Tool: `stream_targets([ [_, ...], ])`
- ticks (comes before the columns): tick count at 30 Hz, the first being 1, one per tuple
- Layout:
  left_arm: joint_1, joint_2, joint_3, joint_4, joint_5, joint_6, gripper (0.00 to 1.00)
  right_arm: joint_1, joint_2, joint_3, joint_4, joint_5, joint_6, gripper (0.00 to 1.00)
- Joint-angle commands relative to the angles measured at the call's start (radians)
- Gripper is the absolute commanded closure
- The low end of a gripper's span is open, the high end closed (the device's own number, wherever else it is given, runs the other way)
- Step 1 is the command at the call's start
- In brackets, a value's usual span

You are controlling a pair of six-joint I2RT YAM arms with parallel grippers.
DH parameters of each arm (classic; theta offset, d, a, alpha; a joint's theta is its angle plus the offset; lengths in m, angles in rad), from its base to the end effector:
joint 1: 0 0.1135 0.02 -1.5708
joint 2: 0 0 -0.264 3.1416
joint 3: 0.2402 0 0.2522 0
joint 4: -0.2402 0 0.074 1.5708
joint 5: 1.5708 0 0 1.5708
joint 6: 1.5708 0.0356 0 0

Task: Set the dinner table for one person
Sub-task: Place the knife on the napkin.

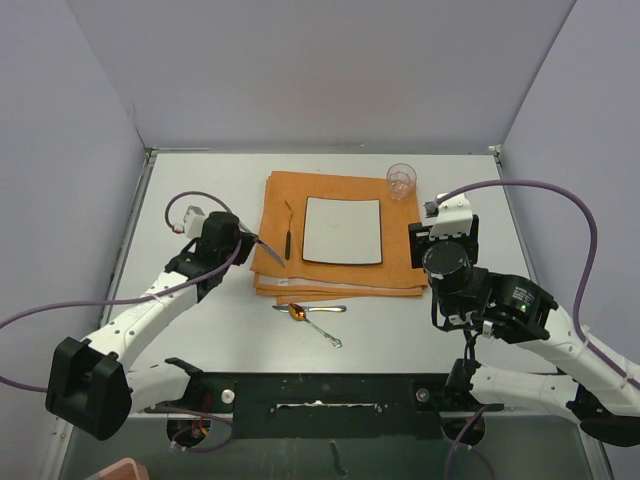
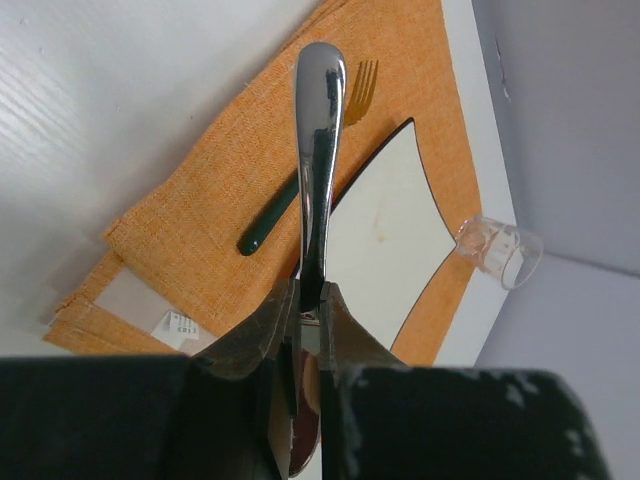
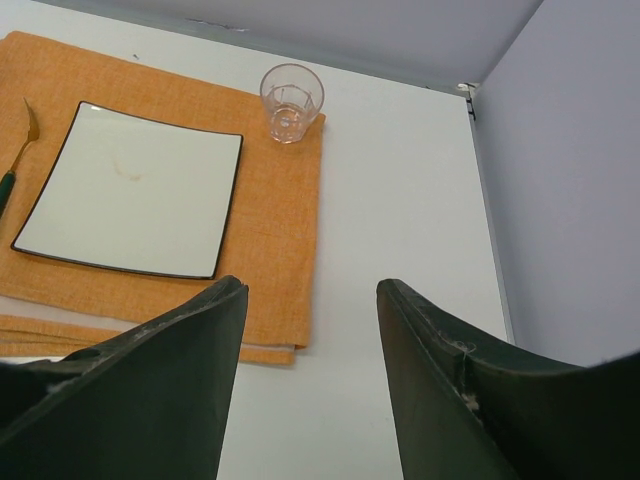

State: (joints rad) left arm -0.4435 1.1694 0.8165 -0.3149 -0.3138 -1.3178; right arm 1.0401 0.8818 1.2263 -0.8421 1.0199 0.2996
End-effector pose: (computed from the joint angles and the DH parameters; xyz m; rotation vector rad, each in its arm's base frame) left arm 0.2325 -0.0983 0.2614 -1.1170 1.9797 -0.6192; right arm 0.0990 0.1087 0.4123 -0.0895 1.8228 -0.1197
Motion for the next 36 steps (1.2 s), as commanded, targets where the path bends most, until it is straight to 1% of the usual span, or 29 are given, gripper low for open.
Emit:
stream_targets([
  [1,-0.002,0.02,-0.006,0.189,-0.047,-0.24,1.0,-0.006,-0.003,0.013,0.014,0.008,0.007,0.45],
  [3,-0.007,0.042,0.052,0.131,-0.078,-0.231,1.0,-0.006,-0.005,0.011,0.012,0.008,0.006,0.45],
  [7,-0.013,0.095,0.119,0.095,-0.079,-0.186,1.0,-0.006,-0.013,-0.006,0.027,0.007,0.003,0.45],
  [10,-0.024,0.128,0.107,0.07,-0.056,-0.253,1.0,-0.008,-0.011,-0.017,0.046,-0.009,0.0,0.45],
  [12,-0.057,0.153,0.099,0.033,-0.083,-0.313,1.0,-0.01,-0.005,-0.018,0.053,-0.02,0.006,0.45],
  [14,-0.073,0.2,0.111,0.0,-0.087,-0.328,1.0,-0.009,0.006,-0.014,0.058,-0.03,0.013,0.45],
  [17,-0.088,0.274,0.128,-0.092,-0.086,-0.369,1.0,-0.01,0.023,0.001,0.062,-0.043,0.021,0.46],
  [25,-0.094,0.377,0.094,-0.054,-0.096,-0.378,1.0,-0.006,0.037,0.046,0.06,-0.064,0.012,0.47],
  [31,-0.085,0.438,0.145,-0.028,-0.102,-0.329,1.0,-0.006,0.038,0.055,0.054,-0.064,0.01,0.47],
  [34,-0.081,0.459,0.166,0.002,-0.101,-0.261,1.0,-0.006,0.037,0.062,0.049,-0.059,0.002,0.47],
  [35,-0.081,0.465,0.179,0.008,-0.102,-0.232,0.97,-0.006,0.036,0.064,0.049,-0.057,-0.001,0.47],
  [36,-0.081,0.47,0.191,0.01,-0.104,-0.201,0.9,-0.007,0.037,0.066,0.048,-0.055,-0.003,0.47],
])
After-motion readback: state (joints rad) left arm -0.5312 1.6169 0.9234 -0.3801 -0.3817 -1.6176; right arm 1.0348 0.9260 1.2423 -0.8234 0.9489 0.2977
